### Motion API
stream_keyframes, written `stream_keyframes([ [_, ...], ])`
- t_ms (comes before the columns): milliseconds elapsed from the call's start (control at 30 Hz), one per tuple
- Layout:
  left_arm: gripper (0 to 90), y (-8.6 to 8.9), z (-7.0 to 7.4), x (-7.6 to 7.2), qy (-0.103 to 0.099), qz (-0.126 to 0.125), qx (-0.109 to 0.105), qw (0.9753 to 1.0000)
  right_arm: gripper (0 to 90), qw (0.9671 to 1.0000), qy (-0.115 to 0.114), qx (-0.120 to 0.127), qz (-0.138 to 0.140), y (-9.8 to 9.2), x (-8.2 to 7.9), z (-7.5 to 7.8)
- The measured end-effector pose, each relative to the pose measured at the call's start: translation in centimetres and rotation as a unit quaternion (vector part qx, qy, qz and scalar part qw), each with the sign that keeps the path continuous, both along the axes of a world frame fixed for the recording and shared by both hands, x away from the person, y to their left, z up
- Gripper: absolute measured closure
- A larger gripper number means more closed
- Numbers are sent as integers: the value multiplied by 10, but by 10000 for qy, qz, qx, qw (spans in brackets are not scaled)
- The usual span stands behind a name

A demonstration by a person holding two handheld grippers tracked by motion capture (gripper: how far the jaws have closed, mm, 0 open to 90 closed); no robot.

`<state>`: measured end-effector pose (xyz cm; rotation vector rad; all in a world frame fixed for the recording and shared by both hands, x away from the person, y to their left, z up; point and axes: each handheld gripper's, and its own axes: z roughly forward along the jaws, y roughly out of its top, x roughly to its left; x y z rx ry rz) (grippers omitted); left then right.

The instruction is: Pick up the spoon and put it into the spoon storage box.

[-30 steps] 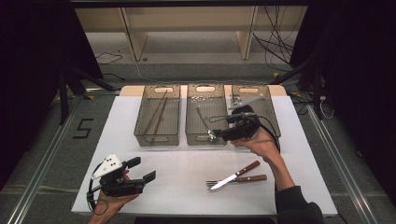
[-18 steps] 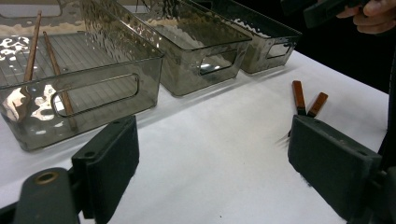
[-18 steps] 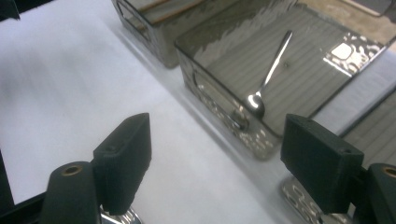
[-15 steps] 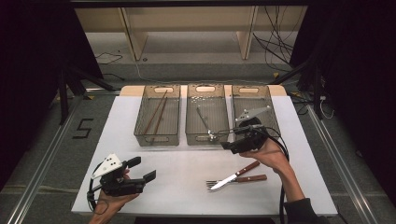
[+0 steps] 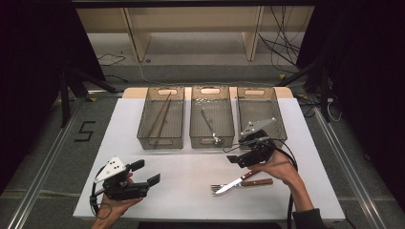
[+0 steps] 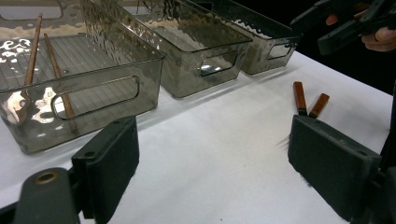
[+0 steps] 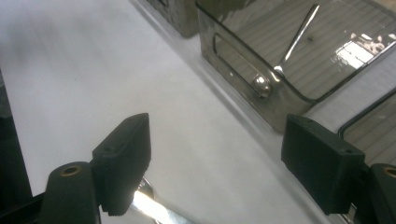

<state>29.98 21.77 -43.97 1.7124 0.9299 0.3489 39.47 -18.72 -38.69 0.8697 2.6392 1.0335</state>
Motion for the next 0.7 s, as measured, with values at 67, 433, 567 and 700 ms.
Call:
stream_keyframes([
  [67, 160, 0, 0, 0, -2, -13, 7, 10000, 250, 9999, 32, -108, -4, -2, -1, -3],
  [433, 160, -2, 0, 0, -29, -45, 41, 10000, 234, 9990, 246, -347, 97, -11, -3, -22],
  [567, 160, 0, 1, -1, -27, -6, 6, 10000, 232, 9982, 315, -487, 118, -10, -4, -26],
  [700, 160, 0, 1, -2, -45, -23, 42, 10000, 230, 9971, 354, -655, 144, -8, -5, -29],
])
